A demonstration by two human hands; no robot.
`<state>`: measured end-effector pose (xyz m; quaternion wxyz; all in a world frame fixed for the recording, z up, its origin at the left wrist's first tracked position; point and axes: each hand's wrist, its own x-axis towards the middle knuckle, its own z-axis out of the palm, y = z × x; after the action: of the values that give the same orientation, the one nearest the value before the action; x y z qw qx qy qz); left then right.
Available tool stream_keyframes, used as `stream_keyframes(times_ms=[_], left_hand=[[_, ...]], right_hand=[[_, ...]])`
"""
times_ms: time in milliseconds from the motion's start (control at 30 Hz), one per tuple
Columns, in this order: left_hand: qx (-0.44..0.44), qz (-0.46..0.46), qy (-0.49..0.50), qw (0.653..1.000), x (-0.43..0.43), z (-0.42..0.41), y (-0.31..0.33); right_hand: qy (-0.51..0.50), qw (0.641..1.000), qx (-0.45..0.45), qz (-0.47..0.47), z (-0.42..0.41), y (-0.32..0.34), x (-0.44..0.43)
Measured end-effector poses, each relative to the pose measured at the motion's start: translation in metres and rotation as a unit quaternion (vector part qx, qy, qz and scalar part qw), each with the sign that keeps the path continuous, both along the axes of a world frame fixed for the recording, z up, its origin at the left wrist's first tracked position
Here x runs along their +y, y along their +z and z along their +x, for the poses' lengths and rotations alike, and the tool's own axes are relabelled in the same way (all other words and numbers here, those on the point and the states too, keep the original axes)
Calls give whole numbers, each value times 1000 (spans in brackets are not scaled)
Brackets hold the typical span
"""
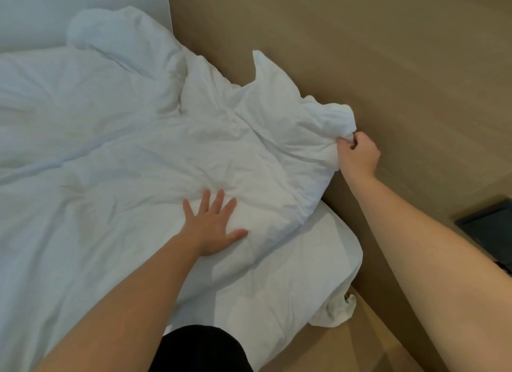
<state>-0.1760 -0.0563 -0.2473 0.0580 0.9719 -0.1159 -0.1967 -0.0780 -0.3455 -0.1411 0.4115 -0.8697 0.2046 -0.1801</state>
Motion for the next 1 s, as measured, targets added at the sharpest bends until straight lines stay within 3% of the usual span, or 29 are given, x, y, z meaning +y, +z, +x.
stream_keyframes(times_ms=[100,200,300,367,467,567,733,833,933,1000], left_hand=[[-13,18,33,999,14,2,-5],[-34,15,37,999,20,2,-9],[-68,11,39,997,35,-3,-9],[-86,24,54,995,60,-12,-10],[-92,62,98,989,110,-31,-10],[-90,92,152,980,160,-62,-11],[-122,161,217,955,243,-109,-3],[-177,177,296,922,291,-127,10],[-200,170,459,849,331,-138,32],[-137,133,576,795,370,-141,45]], right_hand=[[-39,992,-46,-112,2,16,-7],[-27,982,-3,-188,-5,14,19],[67,923,48,-376,-25,-6,67],[214,867,51,-447,-38,-28,106],[427,798,140,-402,-52,-71,169],[495,740,191,-414,-61,-110,223],[550,713,137,-412,-58,-123,309],[599,690,104,-392,-57,-114,369],[600,715,45,-355,-54,-101,424],[585,738,14,-337,-41,-93,459]])
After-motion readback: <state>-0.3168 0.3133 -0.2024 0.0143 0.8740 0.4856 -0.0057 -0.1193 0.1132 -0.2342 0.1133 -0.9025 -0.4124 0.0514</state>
